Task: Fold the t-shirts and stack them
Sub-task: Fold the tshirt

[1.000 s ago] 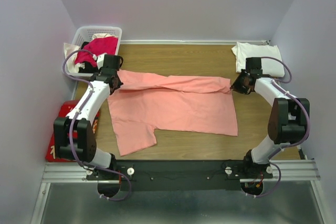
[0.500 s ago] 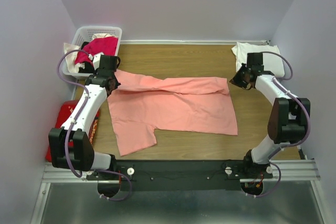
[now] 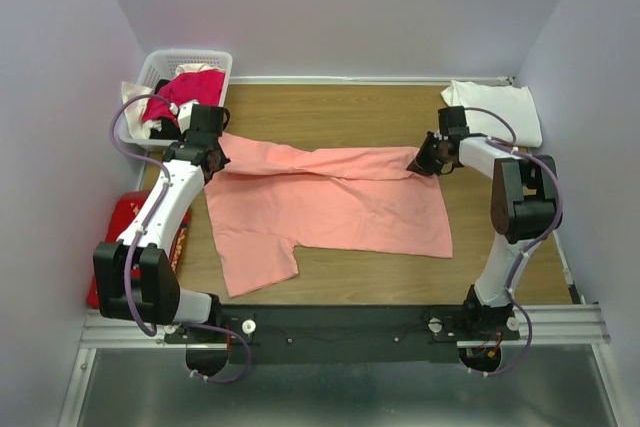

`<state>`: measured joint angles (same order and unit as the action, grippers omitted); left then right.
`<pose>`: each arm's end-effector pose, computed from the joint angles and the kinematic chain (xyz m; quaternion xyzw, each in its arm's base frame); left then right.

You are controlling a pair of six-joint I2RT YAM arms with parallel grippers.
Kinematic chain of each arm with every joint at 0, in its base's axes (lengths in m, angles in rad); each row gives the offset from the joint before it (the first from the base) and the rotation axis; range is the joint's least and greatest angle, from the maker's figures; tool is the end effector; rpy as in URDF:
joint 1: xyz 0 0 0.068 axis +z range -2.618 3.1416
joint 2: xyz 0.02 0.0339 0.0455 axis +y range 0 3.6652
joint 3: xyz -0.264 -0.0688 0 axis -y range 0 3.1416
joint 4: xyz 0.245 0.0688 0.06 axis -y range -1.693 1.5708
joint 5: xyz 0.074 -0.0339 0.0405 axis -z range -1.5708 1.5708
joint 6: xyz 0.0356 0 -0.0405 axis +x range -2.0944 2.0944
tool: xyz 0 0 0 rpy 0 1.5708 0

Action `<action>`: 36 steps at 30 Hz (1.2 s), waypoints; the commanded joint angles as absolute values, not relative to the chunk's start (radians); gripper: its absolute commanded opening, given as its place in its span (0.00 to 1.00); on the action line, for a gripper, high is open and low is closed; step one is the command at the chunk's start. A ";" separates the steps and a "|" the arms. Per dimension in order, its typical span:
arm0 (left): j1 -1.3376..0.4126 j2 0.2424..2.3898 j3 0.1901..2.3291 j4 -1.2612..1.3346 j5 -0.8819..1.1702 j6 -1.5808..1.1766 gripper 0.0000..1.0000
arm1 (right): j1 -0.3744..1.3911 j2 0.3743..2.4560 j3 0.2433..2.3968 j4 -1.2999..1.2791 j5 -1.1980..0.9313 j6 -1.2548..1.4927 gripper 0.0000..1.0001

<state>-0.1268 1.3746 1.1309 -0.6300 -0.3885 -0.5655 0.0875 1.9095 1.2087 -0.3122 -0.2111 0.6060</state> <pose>0.2888 -0.0232 0.2895 -0.2650 0.8858 0.0570 0.3768 0.3891 0.0416 0.1581 0.2170 0.9315 0.1883 0.2230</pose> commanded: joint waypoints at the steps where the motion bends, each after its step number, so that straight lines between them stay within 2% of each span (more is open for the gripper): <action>1: -0.132 1.376 1.132 -0.624 -0.388 -0.555 0.07 | 0.084 1.917 1.201 -0.353 -0.187 0.626 0.22; 5: -0.132 1.376 1.150 -0.626 -0.379 -0.546 0.07 | 0.084 1.922 1.212 -0.466 -0.075 0.617 0.22; 12: -0.132 1.387 1.166 -0.627 -0.359 -0.516 0.07 | 0.084 1.942 1.262 -0.629 0.249 0.594 0.21; 19: -0.133 1.391 1.134 -0.632 -0.325 -0.506 0.08 | 0.067 1.973 1.322 -0.673 0.304 0.566 0.21; 23: -0.132 1.379 1.115 -0.650 -0.305 -0.505 0.23 | 0.068 1.971 1.335 -0.673 0.284 0.568 0.21; 24: -0.132 1.373 1.108 -0.649 -0.273 -0.502 0.32 | 0.069 1.974 1.341 -0.675 0.282 0.565 0.21; 27: -0.133 1.358 1.088 -0.644 -0.200 -0.474 0.49 | 0.067 1.976 1.342 -0.675 0.282 0.565 0.21; 30: -0.135 1.332 1.068 -0.663 -0.172 -0.468 0.53 | 0.069 1.974 1.342 -0.675 0.282 0.563 0.21; 36: -0.135 1.319 1.058 -0.600 -0.167 -0.474 0.54 | 0.069 1.980 1.345 -0.673 0.276 0.563 0.21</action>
<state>-0.1333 1.3407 1.0576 -0.6376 -0.2199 -0.4854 0.0765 1.9385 1.3289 -0.6308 0.2317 0.5747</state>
